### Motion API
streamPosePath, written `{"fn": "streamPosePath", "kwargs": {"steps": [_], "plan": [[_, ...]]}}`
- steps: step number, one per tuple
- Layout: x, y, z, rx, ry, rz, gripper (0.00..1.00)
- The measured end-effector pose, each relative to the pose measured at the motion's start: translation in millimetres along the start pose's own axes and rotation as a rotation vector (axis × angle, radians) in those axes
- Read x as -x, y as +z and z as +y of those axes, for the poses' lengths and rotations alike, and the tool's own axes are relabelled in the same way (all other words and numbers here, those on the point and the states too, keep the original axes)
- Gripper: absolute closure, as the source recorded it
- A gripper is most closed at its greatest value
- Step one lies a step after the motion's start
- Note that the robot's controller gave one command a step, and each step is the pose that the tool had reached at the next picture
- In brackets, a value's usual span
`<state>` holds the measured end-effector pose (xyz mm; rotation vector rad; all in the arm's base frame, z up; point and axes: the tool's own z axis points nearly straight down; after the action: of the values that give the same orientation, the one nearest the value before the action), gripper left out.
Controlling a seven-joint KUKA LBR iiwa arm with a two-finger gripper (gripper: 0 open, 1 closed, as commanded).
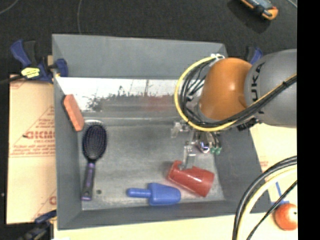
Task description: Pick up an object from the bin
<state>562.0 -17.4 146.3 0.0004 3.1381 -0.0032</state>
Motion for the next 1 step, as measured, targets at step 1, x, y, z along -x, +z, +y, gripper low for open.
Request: {"fn": "streamPosePath", "kwargs": {"steps": [1], "plan": [[-0.5,0.2,-0.4,0.000,0.001,0.001,0.00]]}}
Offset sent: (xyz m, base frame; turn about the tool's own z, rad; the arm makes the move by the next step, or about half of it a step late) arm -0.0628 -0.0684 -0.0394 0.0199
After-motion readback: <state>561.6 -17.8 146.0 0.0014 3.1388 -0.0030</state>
